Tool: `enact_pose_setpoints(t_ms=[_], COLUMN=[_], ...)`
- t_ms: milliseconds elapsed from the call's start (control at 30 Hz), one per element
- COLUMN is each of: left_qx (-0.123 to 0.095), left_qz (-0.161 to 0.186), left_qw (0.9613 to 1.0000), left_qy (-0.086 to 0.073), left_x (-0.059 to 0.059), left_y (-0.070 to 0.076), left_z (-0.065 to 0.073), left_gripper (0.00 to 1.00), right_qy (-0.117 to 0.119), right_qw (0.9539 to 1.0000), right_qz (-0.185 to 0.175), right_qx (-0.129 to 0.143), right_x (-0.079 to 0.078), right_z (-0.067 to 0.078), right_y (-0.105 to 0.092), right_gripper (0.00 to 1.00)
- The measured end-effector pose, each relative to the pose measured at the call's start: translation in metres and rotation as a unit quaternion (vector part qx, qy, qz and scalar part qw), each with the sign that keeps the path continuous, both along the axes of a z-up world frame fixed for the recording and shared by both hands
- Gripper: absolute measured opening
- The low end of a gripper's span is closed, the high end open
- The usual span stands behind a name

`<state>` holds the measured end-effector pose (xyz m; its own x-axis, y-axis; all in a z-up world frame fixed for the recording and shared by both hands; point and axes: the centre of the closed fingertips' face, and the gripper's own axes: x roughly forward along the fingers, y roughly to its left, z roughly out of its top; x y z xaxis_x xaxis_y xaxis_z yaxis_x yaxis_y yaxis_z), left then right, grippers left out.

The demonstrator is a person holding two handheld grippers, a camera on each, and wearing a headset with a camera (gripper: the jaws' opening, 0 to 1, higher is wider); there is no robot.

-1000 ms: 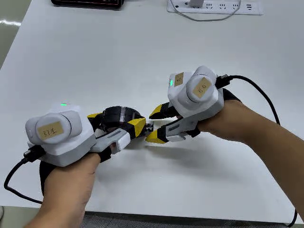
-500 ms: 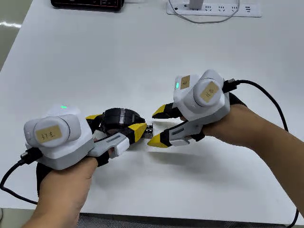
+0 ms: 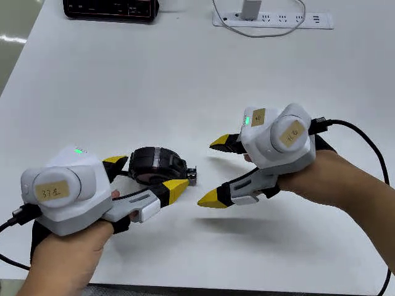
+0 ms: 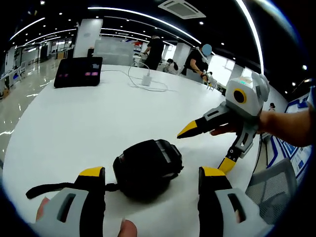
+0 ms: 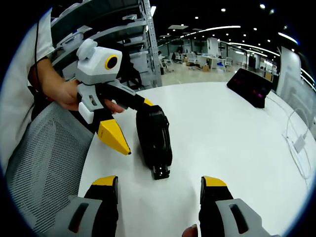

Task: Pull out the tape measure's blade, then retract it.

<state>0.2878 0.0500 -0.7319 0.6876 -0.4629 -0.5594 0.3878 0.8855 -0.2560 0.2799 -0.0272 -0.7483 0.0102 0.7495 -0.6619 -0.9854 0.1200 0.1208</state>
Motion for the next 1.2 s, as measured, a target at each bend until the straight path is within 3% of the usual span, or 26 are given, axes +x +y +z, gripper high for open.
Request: enact_pose_setpoints(t_ms=[800, 1200], left_qx=[0.036, 0.043], left_qz=[-0.081, -0.107], left_qw=[0.9959, 0.9933], left_qy=[-0.019, -0.015], left_x=[-0.014, -0.024], left_y=[0.004, 0.006], left_z=[0.009, 0.007], left_gripper=[0.75, 0.76], right_qy=[-0.017, -0.012], right_qw=[0.9975, 0.9947], right_qz=[-0.064, -0.096], right_qx=[0.022, 0.033], right_x=[0.001, -0.003], right_z=[0.017, 0.019], right_y=[-0.024, -0.039], right_gripper=[0.80, 0.84])
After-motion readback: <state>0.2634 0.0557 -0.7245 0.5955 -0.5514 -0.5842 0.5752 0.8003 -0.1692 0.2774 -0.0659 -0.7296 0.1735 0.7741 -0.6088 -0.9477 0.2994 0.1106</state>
